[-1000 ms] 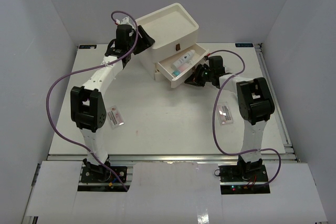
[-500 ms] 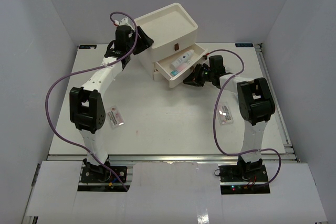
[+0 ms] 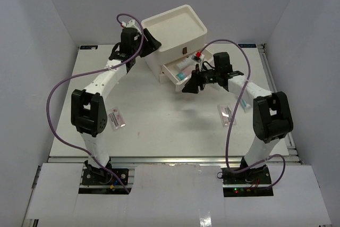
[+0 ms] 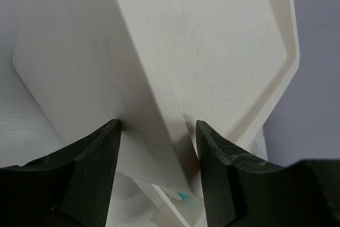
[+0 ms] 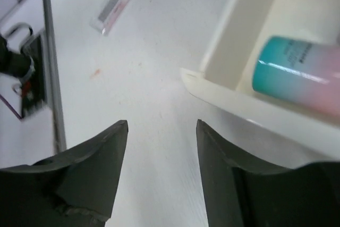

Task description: Organize the makeup

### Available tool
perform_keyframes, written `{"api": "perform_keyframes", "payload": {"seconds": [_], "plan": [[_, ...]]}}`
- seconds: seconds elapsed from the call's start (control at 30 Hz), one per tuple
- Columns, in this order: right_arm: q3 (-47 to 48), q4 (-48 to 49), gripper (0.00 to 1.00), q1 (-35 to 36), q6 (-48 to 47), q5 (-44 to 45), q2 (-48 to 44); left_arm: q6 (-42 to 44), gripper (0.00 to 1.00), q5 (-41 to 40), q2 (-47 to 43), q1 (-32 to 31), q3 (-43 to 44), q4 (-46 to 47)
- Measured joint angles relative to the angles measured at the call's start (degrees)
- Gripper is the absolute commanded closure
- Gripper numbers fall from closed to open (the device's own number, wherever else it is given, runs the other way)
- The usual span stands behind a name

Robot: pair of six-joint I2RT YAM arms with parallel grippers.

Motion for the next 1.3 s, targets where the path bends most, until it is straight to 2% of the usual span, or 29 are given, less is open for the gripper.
{"api": "perform_keyframes", "payload": {"seconds": [0.2,0.3,0.4,0.6,0.73,0.77,0.87,0.93,1.13,1.3], "plan": [[7.13,-21.73,0.18,0.06,-36.41,1.61,-7.37,-0.35,0.61,4.19,0.01,-3.23,-0.38,0.52],[9.06,-27.33,0.17,0.09,-50.83,5.58,-10.36,-0.38,0.61,6.35,0.01,-4.35,-0.44,0.47],[11.97,-31.74,0.18,0.54,-59.20,9.22,-10.93,-0.59,0.60,8.14,0.02,-4.99,-0.45,0.37],[13.11,-35.46,0.16,1.69,-64.05,14.19,-9.76,-1.08,0.58,10.21,0.02,-5.45,-0.43,0.46],[11.83,-38.89,0.19,1.94,-66.92,17.93,-9.82,-1.12,0.58,10.98,0.08,-5.63,-0.33,0.39],[11.57,-39.51,0.20,1.90,-67.33,18.84,-9.92,-1.10,0.58,11.17,0.11,-5.64,-0.25,0.31],[11.27,-40.36,0.31,1.30,-67.14,21.03,-10.79,-1.04,0.56,11.36,0.28,-5.64,0.00,0.16],[11.27,-40.26,0.37,0.66,-65.99,22.78,-11.55,-1.04,0.55,11.36,0.33,-5.64,0.01,0.20],[9.40,-35.54,0.37,-2.64,-58.26,28.09,-12.88,-1.22,0.51,11.05,0.33,-5.64,-0.09,0.51],[11.38,-35.46,0.37,-4.61,-52.79,30.52,-10.15,-1.59,0.49,10.76,0.21,-5.49,-0.91,1.70]]}}
